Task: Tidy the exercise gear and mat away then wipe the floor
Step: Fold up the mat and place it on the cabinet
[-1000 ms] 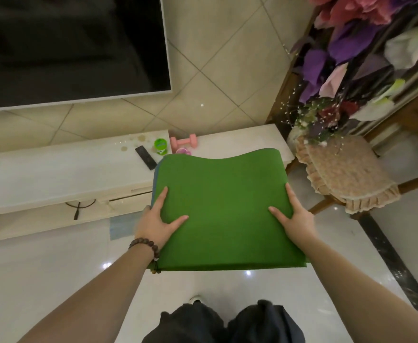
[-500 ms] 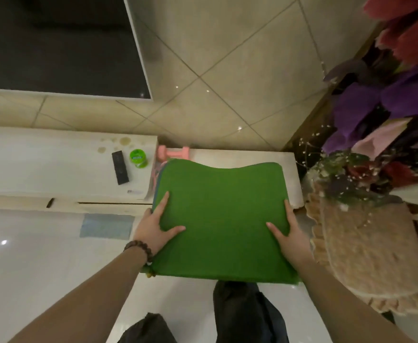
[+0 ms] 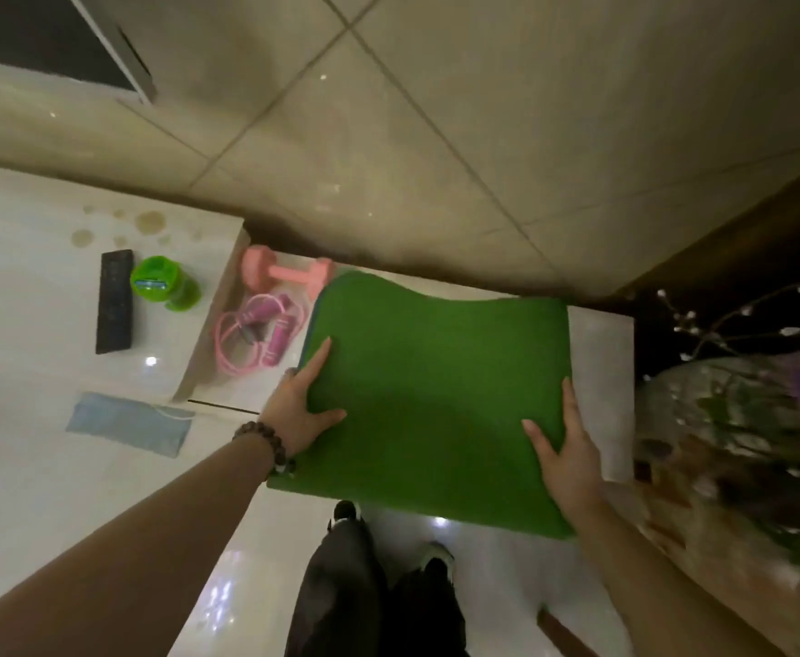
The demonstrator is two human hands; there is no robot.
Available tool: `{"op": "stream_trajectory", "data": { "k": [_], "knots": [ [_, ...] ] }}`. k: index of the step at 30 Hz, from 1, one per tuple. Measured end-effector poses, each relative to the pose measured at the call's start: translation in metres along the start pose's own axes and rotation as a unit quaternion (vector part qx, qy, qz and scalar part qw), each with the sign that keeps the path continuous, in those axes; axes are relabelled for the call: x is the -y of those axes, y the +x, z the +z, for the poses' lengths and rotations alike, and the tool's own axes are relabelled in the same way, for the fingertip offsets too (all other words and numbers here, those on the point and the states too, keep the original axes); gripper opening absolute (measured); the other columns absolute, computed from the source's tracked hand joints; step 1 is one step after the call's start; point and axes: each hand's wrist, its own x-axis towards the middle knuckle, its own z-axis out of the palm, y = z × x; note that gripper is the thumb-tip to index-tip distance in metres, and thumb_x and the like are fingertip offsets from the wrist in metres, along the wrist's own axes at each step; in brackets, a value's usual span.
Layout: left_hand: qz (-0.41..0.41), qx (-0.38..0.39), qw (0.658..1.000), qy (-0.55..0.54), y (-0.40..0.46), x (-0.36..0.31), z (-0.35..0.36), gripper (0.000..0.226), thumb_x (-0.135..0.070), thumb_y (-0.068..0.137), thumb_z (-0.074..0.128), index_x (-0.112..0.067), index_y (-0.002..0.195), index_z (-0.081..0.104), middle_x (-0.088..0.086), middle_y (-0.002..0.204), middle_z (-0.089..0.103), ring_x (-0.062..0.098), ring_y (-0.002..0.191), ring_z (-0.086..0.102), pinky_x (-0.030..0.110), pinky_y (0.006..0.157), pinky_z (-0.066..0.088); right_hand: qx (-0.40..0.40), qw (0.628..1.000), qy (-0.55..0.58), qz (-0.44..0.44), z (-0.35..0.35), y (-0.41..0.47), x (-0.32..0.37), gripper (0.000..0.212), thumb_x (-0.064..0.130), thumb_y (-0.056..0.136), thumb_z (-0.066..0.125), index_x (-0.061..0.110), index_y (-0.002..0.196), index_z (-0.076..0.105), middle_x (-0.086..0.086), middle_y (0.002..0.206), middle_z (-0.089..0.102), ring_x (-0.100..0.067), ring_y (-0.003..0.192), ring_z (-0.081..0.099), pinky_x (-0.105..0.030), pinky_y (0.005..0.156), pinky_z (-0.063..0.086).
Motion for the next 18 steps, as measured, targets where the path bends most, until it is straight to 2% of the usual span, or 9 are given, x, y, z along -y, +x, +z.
{"op": "stream_trajectory", "data": {
  "k": [2, 4, 6, 8, 11, 15, 18],
  "knots": [
    [0.017, -0.016, 1.000, 0.007, 0.046, 0.009, 0.009, 0.105, -0.020, 0.076, 0.079, -0.046, 0.149, 0.008, 0.013, 0.143, 0.036, 0.029, 0.126, 0.045, 0.038, 0.109, 0.037, -0.007, 1.000, 0.011, -0.010, 0.019, 0.043, -0.006, 0.080, 0.038, 0.091, 0.057, 0.037, 0.150, 0.003, -0.019, 0.130, 0.054, -0.034, 0.111, 0.056, -0.033, 0.091, 0.043],
    [0.014, -0.027, 0.999, 0.029, 0.082, 0.018, 0.019, 0.106, -0.026, 0.076, 0.080, -0.046, 0.150, 0.007, 0.014, 0.151, 0.021, 0.031, 0.136, 0.032, 0.039, 0.113, 0.031, 0.029, 0.999, 0.044, 0.001, 0.039, 0.080, -0.016, 0.084, 0.038, 0.091, 0.058, 0.039, 0.149, -0.003, -0.012, 0.142, 0.045, -0.032, 0.122, 0.050, -0.031, 0.096, 0.037],
    [-0.027, -0.003, 0.996, 0.081, 0.103, 0.029, 0.034, 0.113, -0.040, 0.071, 0.082, -0.051, 0.148, 0.000, 0.011, 0.158, 0.002, 0.035, 0.143, 0.017, 0.047, 0.115, 0.026, 0.079, 0.995, 0.061, 0.026, 0.057, 0.102, -0.031, 0.092, 0.039, 0.088, 0.061, 0.042, 0.147, -0.010, -0.006, 0.148, 0.039, -0.029, 0.128, 0.046, -0.029, 0.098, 0.034],
    [-0.066, 0.041, 0.992, 0.097, 0.111, 0.041, 0.053, 0.123, -0.047, 0.065, 0.084, -0.054, 0.145, -0.009, 0.008, 0.159, -0.011, 0.038, 0.144, 0.012, 0.050, 0.115, 0.027, 0.091, 0.994, 0.041, 0.041, 0.072, 0.108, -0.043, 0.099, 0.045, 0.084, 0.064, 0.048, 0.143, -0.014, -0.006, 0.147, 0.040, -0.030, 0.126, 0.047, -0.035, 0.101, 0.037],
    [-0.074, 0.049, 0.993, 0.081, 0.115, 0.050, 0.068, 0.132, -0.049, 0.059, 0.086, -0.056, 0.142, -0.016, 0.006, 0.158, -0.012, 0.038, 0.144, 0.016, 0.049, 0.114, 0.029, 0.053, 0.996, 0.047, 0.045, 0.082, 0.107, -0.049, 0.099, 0.039, 0.084, 0.066, 0.043, 0.147, -0.011, -0.002, 0.147, 0.040, -0.028, 0.127, 0.047, -0.032, 0.100, 0.037],
    [-0.048, 0.014, 0.997, 0.056, 0.115, 0.046, 0.071, 0.129, -0.041, 0.061, 0.088, -0.051, 0.146, -0.007, 0.007, 0.157, -0.006, 0.035, 0.142, 0.020, 0.048, 0.114, 0.031, 0.020, 0.998, 0.050, 0.023, 0.079, 0.107, -0.050, 0.095, 0.032, 0.085, 0.067, 0.036, 0.150, -0.002, -0.004, 0.147, 0.040, -0.029, 0.126, 0.047, -0.034, 0.099, 0.038],
    [-0.032, -0.002, 0.998, 0.050, 0.116, 0.044, 0.077, 0.126, -0.039, 0.061, 0.088, -0.050, 0.147, -0.004, 0.006, 0.157, -0.004, 0.035, 0.141, 0.024, 0.047, 0.113, 0.032, 0.015, 0.999, 0.036, 0.022, 0.078, 0.109, -0.052, 0.092, 0.031, 0.087, 0.064, 0.035, 0.150, -0.003, -0.005, 0.147, 0.040, -0.030, 0.126, 0.047, -0.036, 0.101, 0.038]
  ]
}}
